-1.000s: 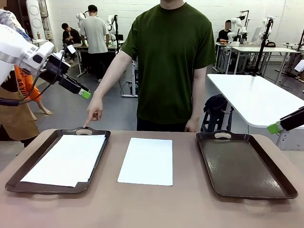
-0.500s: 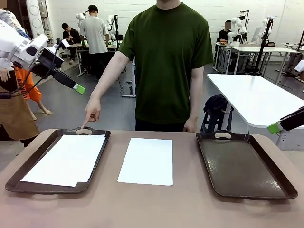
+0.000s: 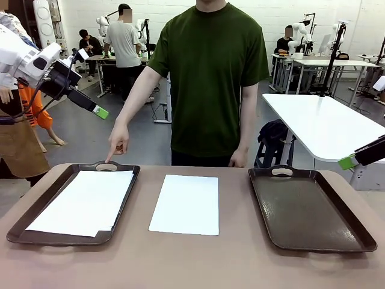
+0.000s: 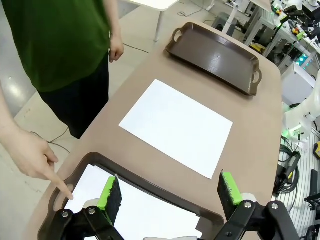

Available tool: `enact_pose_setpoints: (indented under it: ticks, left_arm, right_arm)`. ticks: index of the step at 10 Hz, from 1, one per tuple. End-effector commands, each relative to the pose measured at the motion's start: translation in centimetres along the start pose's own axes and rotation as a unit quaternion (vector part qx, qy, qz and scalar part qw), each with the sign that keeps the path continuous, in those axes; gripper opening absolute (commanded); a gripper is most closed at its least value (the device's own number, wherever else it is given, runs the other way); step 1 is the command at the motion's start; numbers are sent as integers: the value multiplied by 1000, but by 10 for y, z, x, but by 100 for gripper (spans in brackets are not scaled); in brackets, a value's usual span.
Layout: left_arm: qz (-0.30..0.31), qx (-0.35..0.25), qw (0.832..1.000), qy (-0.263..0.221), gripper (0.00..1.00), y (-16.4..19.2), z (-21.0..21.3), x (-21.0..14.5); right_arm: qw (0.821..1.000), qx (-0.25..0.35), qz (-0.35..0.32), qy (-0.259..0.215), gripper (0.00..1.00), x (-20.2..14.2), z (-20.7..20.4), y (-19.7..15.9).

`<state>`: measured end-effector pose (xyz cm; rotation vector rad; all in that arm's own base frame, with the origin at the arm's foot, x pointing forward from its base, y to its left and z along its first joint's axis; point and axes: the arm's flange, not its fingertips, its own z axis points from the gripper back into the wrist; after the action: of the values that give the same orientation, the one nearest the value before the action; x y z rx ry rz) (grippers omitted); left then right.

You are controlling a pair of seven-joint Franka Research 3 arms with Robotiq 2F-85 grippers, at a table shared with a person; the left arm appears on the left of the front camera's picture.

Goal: Sort the A4 documents.
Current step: Receive the A4 Paper.

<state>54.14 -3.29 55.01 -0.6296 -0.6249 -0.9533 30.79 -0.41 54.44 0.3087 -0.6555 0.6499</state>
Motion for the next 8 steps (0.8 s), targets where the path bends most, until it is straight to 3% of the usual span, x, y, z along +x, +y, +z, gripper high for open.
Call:
enact_pose_setpoints:
  ticks: [1, 8]
  left_arm:
    - [12, -10, 1000, 3, 100, -1, 8, 4]
    - [0, 0, 1000, 0, 100, 0, 0, 0]
  right_arm:
    - [1000, 10, -1, -4, 100, 0, -2, -1]
    - [1000, 10, -1, -4, 100, 0, -2, -1]
